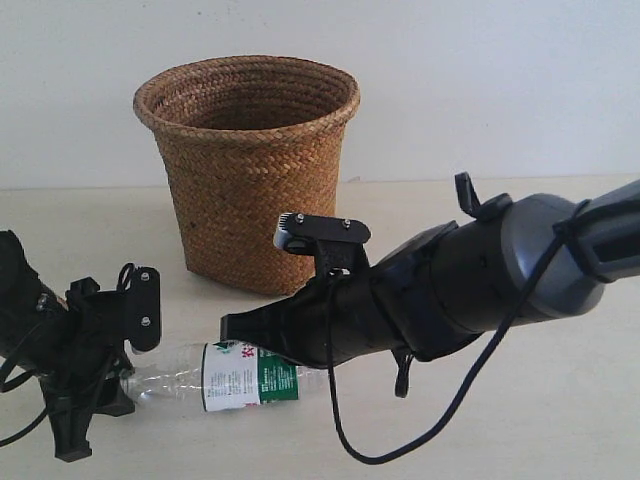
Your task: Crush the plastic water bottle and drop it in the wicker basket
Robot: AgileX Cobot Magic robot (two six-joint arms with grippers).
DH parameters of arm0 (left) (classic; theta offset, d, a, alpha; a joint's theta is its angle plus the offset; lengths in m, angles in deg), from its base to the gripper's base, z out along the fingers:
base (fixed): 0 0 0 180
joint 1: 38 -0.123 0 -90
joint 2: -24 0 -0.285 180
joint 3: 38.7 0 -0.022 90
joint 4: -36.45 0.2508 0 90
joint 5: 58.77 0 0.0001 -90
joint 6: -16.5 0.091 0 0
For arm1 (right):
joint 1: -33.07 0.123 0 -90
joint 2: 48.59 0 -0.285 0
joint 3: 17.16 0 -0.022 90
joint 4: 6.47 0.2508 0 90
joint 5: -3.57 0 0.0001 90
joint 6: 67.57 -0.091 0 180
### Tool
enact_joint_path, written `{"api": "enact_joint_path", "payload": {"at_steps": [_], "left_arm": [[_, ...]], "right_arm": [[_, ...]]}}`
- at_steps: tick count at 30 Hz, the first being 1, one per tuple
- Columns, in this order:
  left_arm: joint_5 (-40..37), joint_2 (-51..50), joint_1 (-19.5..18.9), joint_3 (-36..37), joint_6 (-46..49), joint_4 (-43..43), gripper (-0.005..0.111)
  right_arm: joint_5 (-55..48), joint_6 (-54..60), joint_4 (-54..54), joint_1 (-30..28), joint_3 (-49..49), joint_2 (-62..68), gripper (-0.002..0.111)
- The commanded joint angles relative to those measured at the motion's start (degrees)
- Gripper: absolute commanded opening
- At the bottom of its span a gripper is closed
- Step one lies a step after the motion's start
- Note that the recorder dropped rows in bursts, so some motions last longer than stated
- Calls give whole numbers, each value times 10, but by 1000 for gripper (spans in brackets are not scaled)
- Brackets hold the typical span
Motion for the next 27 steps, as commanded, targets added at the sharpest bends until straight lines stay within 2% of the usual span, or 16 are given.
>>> {"api": "enact_joint_path", "payload": {"at_steps": [1, 21, 27], "left_arm": [[-1, -1, 3, -1, 1, -11, 4], [6, -1, 3, -1, 5, -11, 4], [8, -1, 3, -1, 5, -11, 4]], "right_arm": [[-3, -20, -2, 0, -1, 34, 0], [-93, -60, -2, 0, -1, 118, 0], [-90, -58, -23, 0, -1, 30, 0]]}}
